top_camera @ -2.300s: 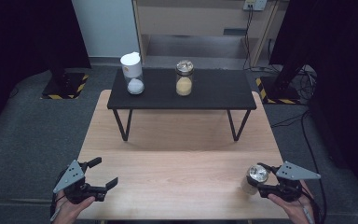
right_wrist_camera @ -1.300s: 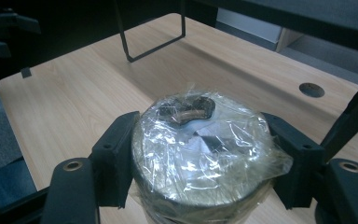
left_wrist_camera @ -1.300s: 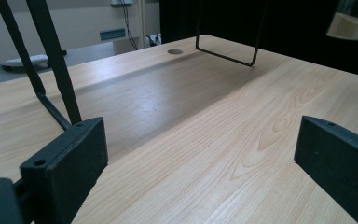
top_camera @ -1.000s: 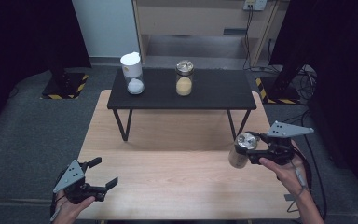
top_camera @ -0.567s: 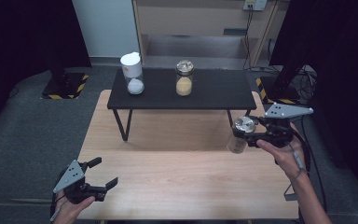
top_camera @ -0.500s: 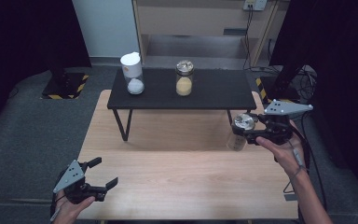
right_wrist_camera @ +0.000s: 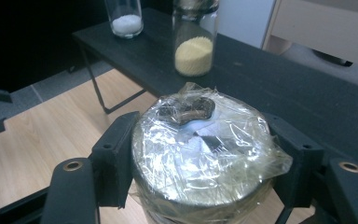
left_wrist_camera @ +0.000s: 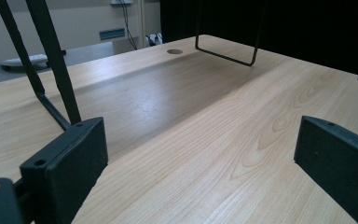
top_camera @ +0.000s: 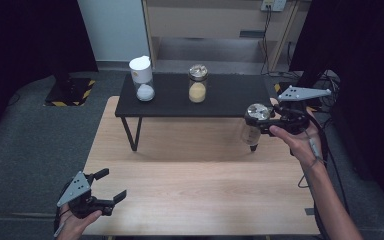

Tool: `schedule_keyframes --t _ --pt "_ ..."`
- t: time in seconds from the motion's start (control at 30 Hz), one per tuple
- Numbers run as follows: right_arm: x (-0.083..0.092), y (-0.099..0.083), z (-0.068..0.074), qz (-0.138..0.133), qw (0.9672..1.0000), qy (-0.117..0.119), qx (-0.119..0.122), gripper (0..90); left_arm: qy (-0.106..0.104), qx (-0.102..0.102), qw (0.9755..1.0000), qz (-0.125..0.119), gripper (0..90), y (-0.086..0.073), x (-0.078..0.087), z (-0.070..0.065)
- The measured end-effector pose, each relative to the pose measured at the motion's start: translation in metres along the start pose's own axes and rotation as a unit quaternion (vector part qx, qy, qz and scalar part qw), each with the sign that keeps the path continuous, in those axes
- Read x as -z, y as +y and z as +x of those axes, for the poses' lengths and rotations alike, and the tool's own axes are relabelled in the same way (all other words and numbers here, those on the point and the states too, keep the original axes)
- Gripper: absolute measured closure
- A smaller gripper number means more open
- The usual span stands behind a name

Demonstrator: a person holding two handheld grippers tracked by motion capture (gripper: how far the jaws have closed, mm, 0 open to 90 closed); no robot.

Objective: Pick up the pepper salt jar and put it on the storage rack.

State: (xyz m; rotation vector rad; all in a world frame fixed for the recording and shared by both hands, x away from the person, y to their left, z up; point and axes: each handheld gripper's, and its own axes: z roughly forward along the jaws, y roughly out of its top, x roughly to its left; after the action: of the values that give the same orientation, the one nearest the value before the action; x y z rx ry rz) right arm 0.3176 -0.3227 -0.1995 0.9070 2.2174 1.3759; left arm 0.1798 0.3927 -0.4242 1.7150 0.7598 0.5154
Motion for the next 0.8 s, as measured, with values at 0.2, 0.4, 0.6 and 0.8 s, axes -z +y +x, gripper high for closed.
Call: schedule_keyframes --t 0.2,0.4,0.6,0.8 --pt "-0.005 0.017 -0.002 -0.001 1.0 -0.007 0.002 34.3 0.0 0.001 1.0 0.0 1.8 0.0 0.0 0.0" --pt "-0.012 0.034 -0.005 -0.002 0.9999 -0.017 0.002 34.3 0.0 0.001 1.0 0.001 1.8 0.0 0.0 0.0" --pt "-0.02 0.049 -0.008 0.0 0.9995 -0.031 -0.007 34.3 -0.001 0.002 1.0 0.0 1.9 0.0 0.0 0.001" --pt "-0.029 0.059 -0.013 -0.003 0.999 -0.043 -0.015 34.3 0.0 0.003 1.0 -0.001 1.9 -0.001 0.0 0.001"
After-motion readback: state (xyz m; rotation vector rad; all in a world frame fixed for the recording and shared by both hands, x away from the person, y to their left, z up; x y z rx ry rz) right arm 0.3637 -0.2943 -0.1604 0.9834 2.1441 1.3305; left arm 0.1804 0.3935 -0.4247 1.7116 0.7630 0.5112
